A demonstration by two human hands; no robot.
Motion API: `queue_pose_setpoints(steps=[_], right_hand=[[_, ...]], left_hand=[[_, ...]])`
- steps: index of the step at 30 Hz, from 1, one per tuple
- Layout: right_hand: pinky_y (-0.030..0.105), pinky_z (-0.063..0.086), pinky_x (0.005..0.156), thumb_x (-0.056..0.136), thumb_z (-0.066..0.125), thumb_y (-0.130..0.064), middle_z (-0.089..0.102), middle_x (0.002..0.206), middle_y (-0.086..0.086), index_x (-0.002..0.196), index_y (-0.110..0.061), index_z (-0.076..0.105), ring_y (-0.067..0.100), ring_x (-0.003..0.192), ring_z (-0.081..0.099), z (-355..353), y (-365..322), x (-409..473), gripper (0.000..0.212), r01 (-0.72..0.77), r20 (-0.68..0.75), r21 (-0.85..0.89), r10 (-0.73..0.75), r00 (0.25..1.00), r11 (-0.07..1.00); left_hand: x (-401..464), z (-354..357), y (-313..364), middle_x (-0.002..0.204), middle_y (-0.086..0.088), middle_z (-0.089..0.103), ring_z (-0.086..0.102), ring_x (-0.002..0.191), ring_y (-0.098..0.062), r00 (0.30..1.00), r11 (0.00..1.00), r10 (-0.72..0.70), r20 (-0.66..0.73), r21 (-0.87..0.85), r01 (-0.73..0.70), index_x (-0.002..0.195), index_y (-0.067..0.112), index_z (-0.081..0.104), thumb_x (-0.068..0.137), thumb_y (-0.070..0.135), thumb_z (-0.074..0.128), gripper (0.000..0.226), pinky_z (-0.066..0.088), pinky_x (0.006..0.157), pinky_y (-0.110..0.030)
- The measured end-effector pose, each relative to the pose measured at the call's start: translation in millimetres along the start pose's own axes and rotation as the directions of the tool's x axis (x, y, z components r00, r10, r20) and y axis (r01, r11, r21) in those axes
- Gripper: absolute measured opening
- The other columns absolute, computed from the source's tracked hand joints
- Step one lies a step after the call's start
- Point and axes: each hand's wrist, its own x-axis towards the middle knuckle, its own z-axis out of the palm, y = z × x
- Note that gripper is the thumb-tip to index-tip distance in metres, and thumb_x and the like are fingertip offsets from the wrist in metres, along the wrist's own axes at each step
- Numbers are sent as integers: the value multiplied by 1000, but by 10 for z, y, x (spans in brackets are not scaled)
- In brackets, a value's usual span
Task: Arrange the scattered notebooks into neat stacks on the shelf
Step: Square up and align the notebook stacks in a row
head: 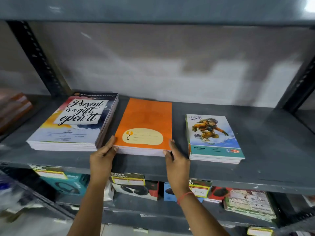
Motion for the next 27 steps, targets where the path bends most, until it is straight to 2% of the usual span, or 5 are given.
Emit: queue_pose_setpoints(steps=[9, 15, 20, 22, 27], right_hand=[[3, 40, 77, 85, 63, -13, 69, 118, 5, 126, -12, 57, 18, 94, 69, 60, 55, 12, 42, 21, -68, -51, -24, 997, 998], [11, 46, 70, 88, 57, -23, 73, 105, 12, 131, -18, 51, 12, 82, 66, -156, 39, 23, 44, -15, -87, 31, 17, 996, 999], [8, 46, 80, 92, 48, -24, 70, 110, 6, 118, -14, 64, 15, 96, 64, -892, 293, 156, 31, 68, -435, 66, -33, 900, 995], [-1, 38, 83, 93, 48, -10, 66, 115, 14, 121, -6, 60, 21, 102, 59, -1163, 494, 237, 31, 10, -498, 53, 17, 867, 999], [-4, 30, 79, 96, 42, -26, 51, 137, 11, 141, -13, 37, 12, 112, 49, -1500, 904, 321, 47, -259, -201, 101, 274, 940, 961]], left_hand=[[52, -45, -31, 118, 7, 61, 55, 79, 23, 999, 999, -34, 4, -24, 34, 113, 29, 58, 84, 2, 60, 39, 41, 82, -2], [-229, 113, 123, 110, -16, 70, 64, 75, -22, 955, 912, 257, -150, 365, -188, 125, 14, 57, 88, 8, 55, 37, 47, 70, -5], [-866, 880, 331, 83, 25, 61, 60, 71, 7, 899, 894, 341, 277, 200, -401, 138, 21, 39, 91, 6, 49, 50, 46, 69, -6], [-1028, 1184, 321, 102, -3, 72, 66, 93, -8, 885, 919, 279, 374, 165, -359, 139, 19, 37, 94, 14, 45, 47, 50, 80, -17], [-1139, 1631, 277, 125, 11, 42, 43, 108, -3, 872, 979, 22, 489, 166, -117, 146, 22, 17, 97, 29, 36, 53, 32, 73, -3]])
